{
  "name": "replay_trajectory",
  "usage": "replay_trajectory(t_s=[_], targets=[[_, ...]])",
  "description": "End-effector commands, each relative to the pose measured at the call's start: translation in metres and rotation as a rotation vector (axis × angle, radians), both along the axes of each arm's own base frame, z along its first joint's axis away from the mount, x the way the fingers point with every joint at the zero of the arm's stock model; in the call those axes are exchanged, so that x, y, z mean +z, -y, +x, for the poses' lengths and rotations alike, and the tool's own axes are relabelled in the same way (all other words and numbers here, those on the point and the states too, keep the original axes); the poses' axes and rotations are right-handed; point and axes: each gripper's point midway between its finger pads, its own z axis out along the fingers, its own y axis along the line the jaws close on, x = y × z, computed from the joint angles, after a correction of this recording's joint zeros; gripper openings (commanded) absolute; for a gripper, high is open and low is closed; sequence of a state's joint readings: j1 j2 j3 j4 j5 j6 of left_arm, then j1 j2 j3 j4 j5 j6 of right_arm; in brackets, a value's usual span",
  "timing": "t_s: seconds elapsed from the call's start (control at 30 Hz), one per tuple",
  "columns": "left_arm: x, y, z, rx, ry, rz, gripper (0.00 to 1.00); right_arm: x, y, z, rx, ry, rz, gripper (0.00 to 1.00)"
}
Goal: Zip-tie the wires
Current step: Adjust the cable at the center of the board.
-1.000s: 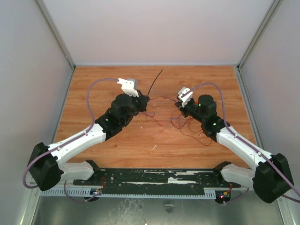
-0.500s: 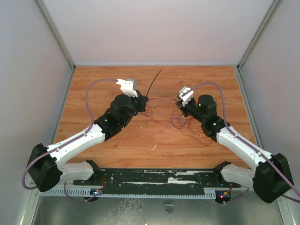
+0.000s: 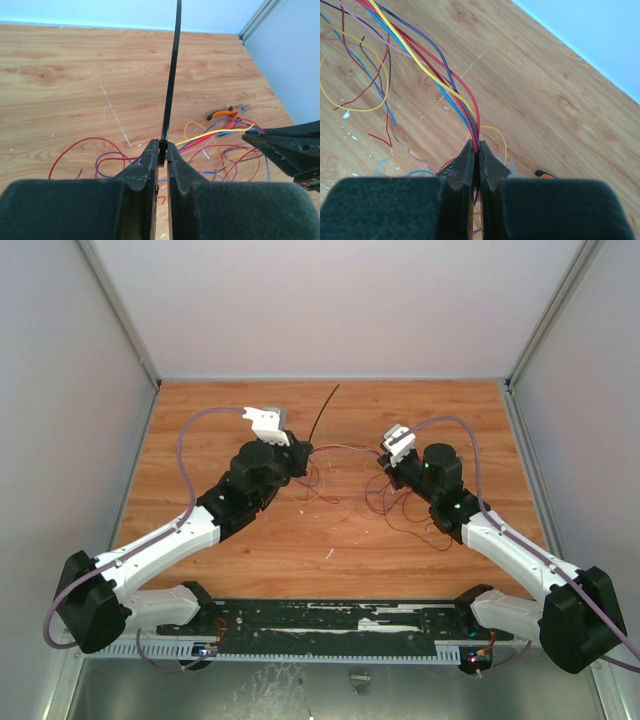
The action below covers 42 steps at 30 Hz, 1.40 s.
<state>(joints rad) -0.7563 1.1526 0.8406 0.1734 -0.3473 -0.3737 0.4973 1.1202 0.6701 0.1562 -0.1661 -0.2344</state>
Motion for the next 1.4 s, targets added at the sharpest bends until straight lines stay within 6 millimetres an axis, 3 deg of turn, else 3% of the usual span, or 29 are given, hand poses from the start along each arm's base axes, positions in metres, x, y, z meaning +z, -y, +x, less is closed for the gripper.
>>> replay_trajectory(t_s=[0.0, 0.13, 0.43, 0.67, 1.03, 1.2, 1.37], targets=[[0.009, -0.011, 0.003, 0.036, 0.025, -0.001, 0.0, 0.005, 0.012, 0.008, -0.074, 0.023, 0.011, 0.0], [0.011, -0.013, 0.003, 0.04, 0.028, -0.001, 0.0, 0.003, 0.011, 0.008, -0.066, 0.01, 0.015, 0.0], [0.012, -0.011, 0.005, 0.037, 0.028, 0.002, 0.0, -0.006, -0.022, -0.011, 0.151, -0.054, 0.037, 0.0], [0.021, -0.006, 0.006, 0.019, 0.031, -0.003, 0.0, -0.01, -0.026, -0.013, 0.175, -0.08, 0.036, 0.3], [0.019, -0.006, 0.006, 0.017, 0.024, 0.003, 0.0, 0.024, -0.034, -0.047, 0.33, -0.007, 0.076, 0.69], [0.018, -0.005, 0.006, 0.012, 0.021, 0.003, 0.0, 0.05, -0.033, -0.048, 0.33, 0.084, 0.103, 0.72], [0.017, -0.002, 0.005, -0.001, 0.018, -0.001, 0.0, 0.065, -0.047, -0.046, 0.428, 0.209, 0.091, 0.67]])
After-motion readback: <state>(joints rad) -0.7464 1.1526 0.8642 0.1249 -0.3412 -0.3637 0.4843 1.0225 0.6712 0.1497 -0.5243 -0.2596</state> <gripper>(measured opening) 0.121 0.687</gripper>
